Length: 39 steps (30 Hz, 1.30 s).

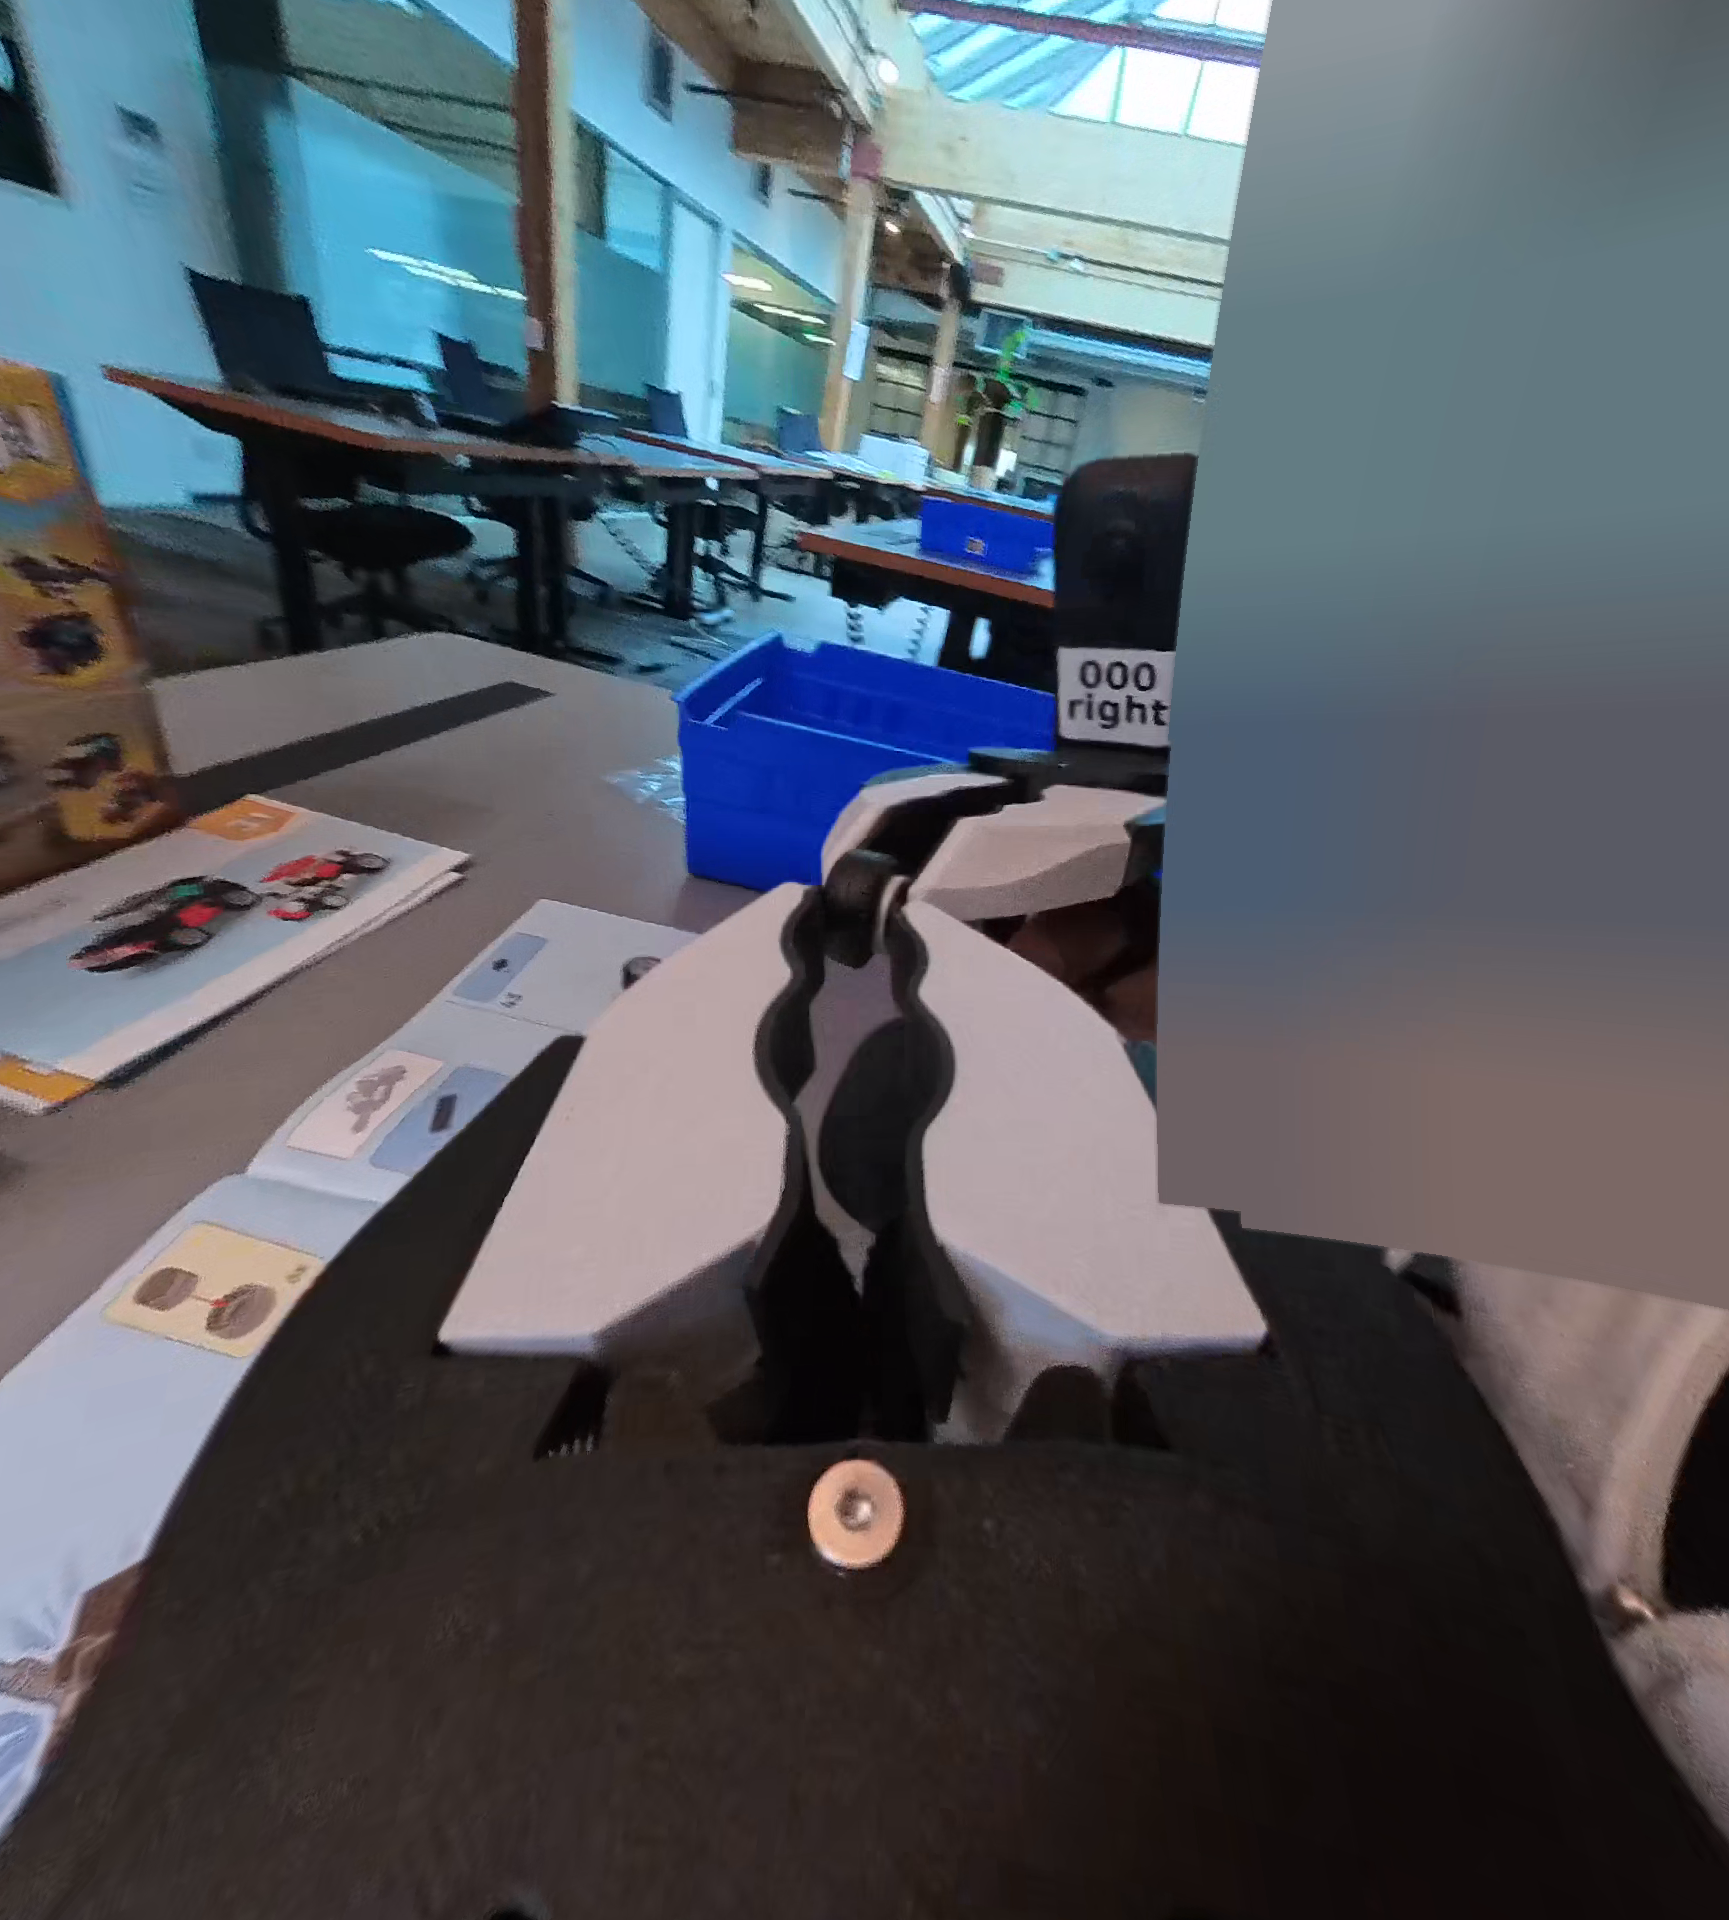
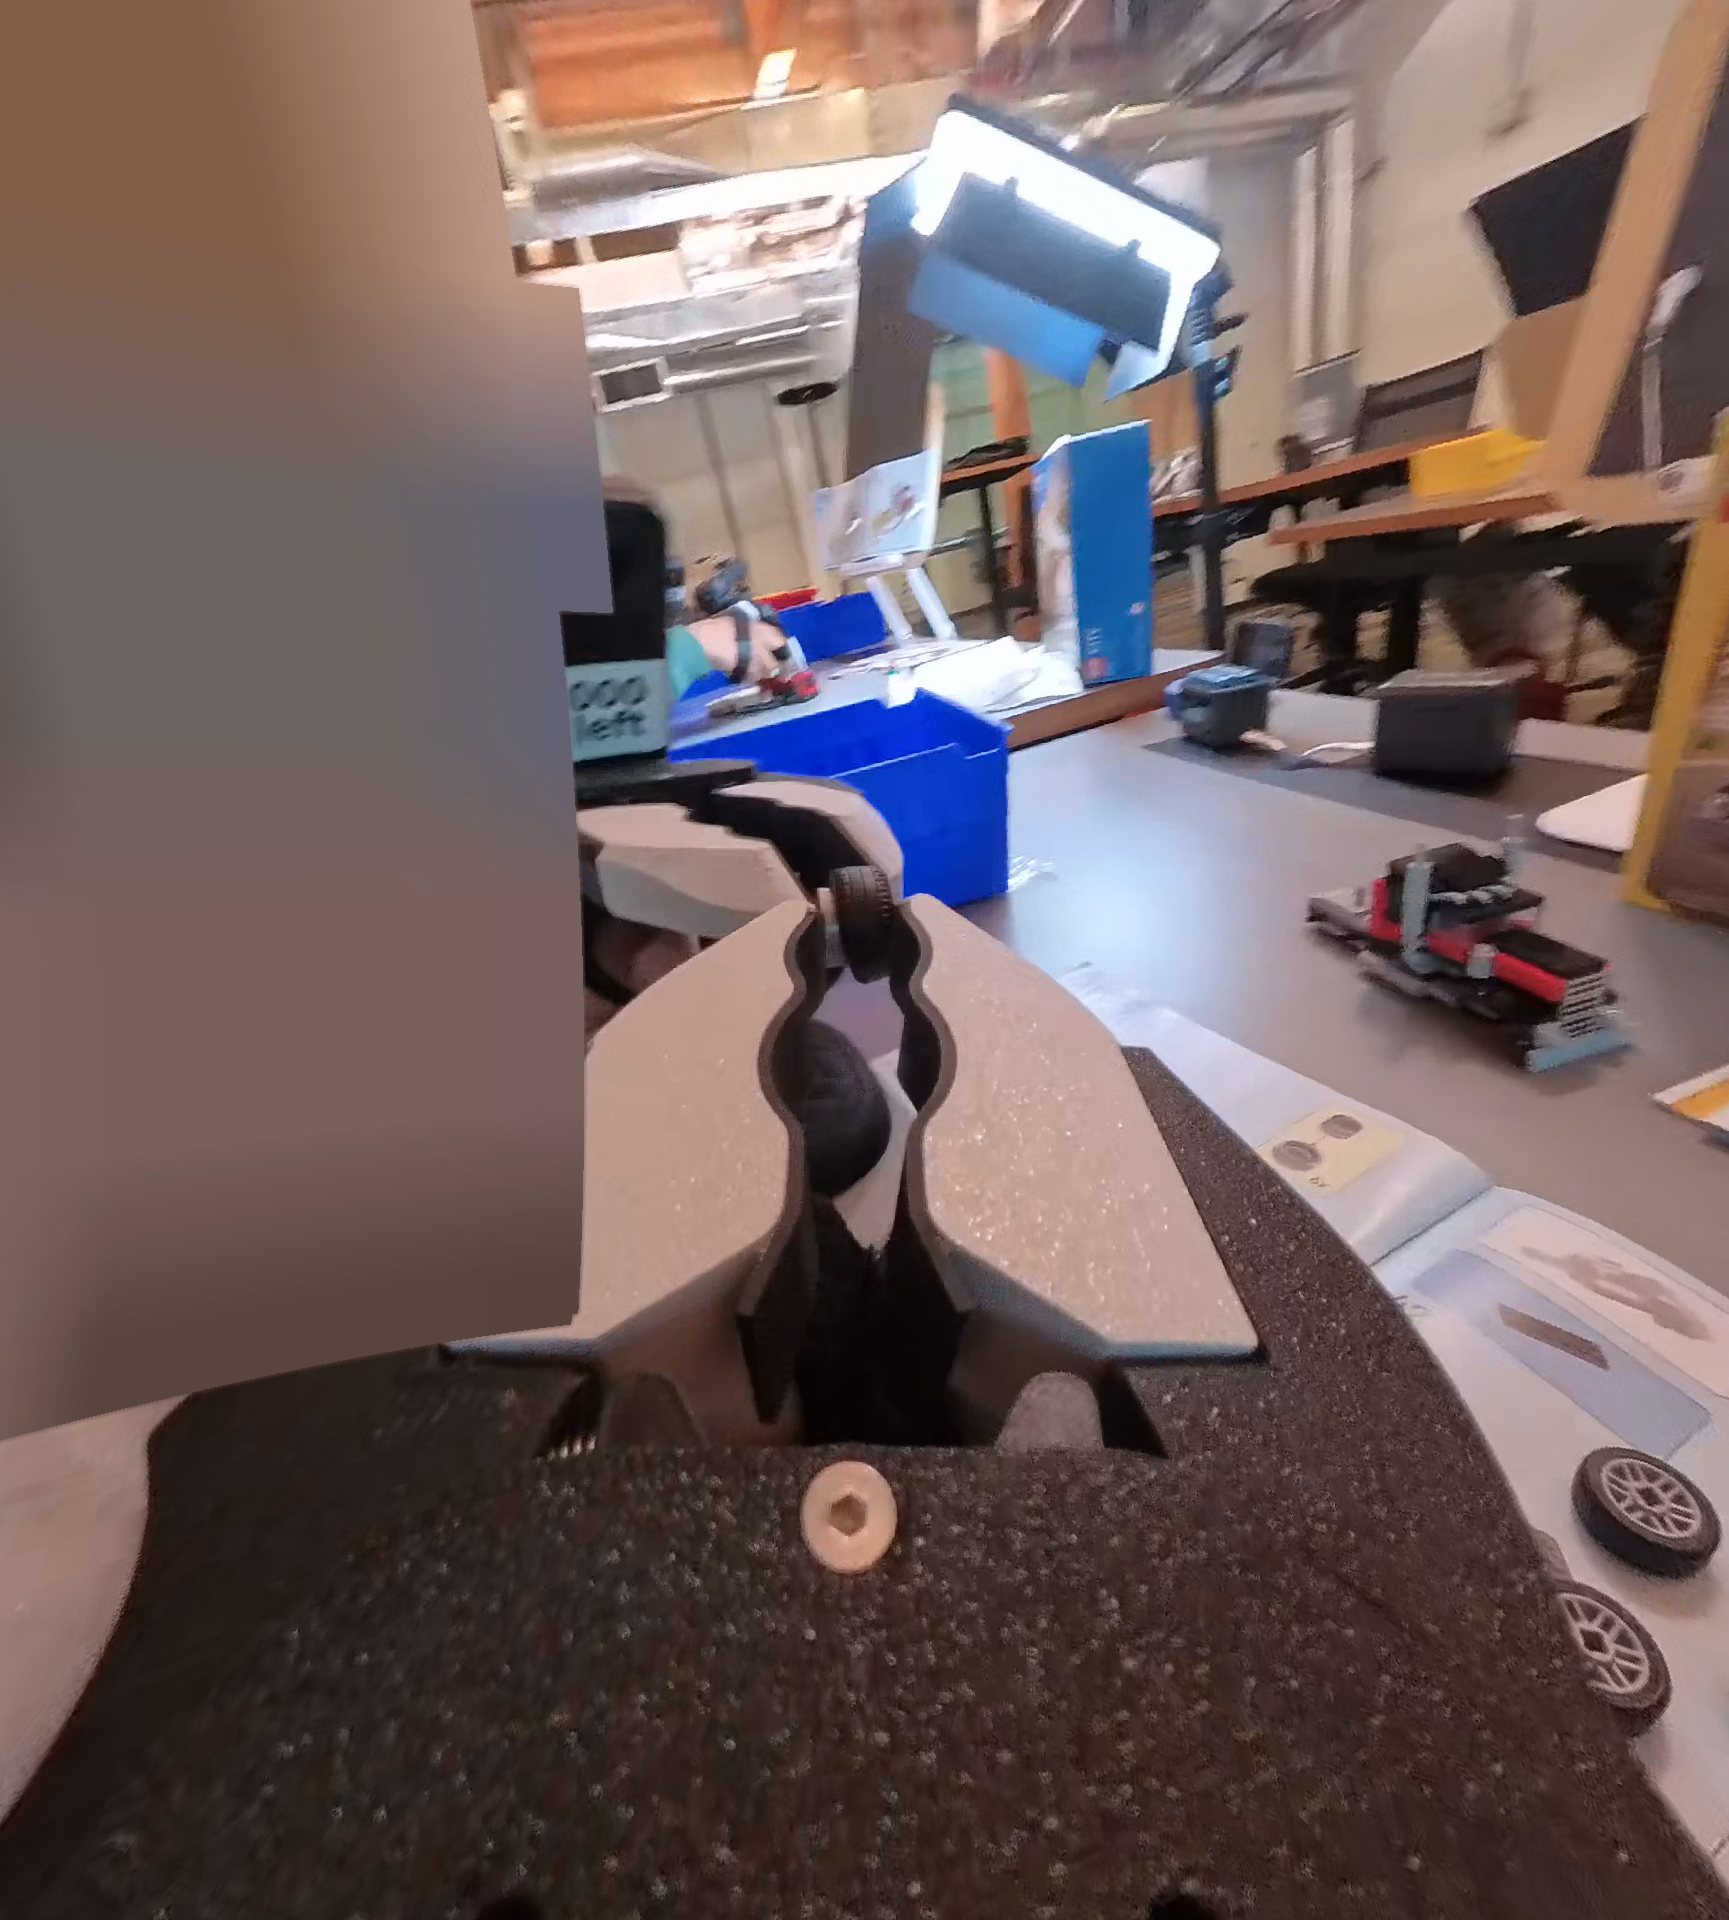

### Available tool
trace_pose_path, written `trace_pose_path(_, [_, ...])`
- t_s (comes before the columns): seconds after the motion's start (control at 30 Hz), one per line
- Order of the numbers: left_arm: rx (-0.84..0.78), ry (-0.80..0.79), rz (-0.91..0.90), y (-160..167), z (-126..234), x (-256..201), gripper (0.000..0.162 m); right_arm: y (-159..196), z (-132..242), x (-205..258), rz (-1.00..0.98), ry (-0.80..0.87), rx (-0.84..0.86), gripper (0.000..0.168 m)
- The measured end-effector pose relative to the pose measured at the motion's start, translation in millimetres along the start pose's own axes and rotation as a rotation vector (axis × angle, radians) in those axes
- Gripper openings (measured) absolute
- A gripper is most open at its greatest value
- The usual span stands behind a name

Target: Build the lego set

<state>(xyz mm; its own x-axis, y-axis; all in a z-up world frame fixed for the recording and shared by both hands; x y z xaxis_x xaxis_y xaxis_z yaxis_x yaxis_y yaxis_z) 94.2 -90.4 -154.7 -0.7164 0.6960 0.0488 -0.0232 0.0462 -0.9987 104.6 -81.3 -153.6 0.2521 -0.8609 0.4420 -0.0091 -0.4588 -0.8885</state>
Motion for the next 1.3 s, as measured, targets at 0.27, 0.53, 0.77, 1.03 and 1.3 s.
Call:
trace_pose_path(0.27, [-0.083,-0.126,0.065,0.9,5.3,4.9,0.01,0.4,-5.9,-0.8,0.075,0.106,-0.07,0.011])
trace_pose_path(0.53, [-0.047,0.242,0.245,8.1,15.8,-6.9,0.014,16.0,-8.8,9.0,-0.282,-0.186,0.085,0.01])
trace_pose_path(0.77, [-0.096,0.024,0.179,6.7,13.7,7.0,0.01,4.7,-16.4,0.0,0.107,0.064,0.118,0.01])
trace_pose_path(1.03, [-0.542,0.108,0.679,-11.4,23.2,19.7,0.011,-22.3,-21.6,4.4,-0.401,-0.215,-0.192,0.033])
trace_pose_path(1.3, [-0.648,0.05,0.764,-10.8,22.0,26.2,0.012,-12.8,-35.1,-2.7,-0.397,-0.128,-0.273,0.011])
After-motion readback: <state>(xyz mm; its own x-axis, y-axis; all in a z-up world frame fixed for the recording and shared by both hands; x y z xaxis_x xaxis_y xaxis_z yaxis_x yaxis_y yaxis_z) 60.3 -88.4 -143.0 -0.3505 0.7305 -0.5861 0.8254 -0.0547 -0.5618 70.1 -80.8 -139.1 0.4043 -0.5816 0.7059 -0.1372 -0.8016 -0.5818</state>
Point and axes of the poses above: each gripper's, where its closed fingertips meet, z back along the fingers, y out of its underside, x = y × z across the jaws, the point moved 1 cm from there along z, back along the fingers, and after that the axes turned 14 degrees about -z, right-handed, at the moved point
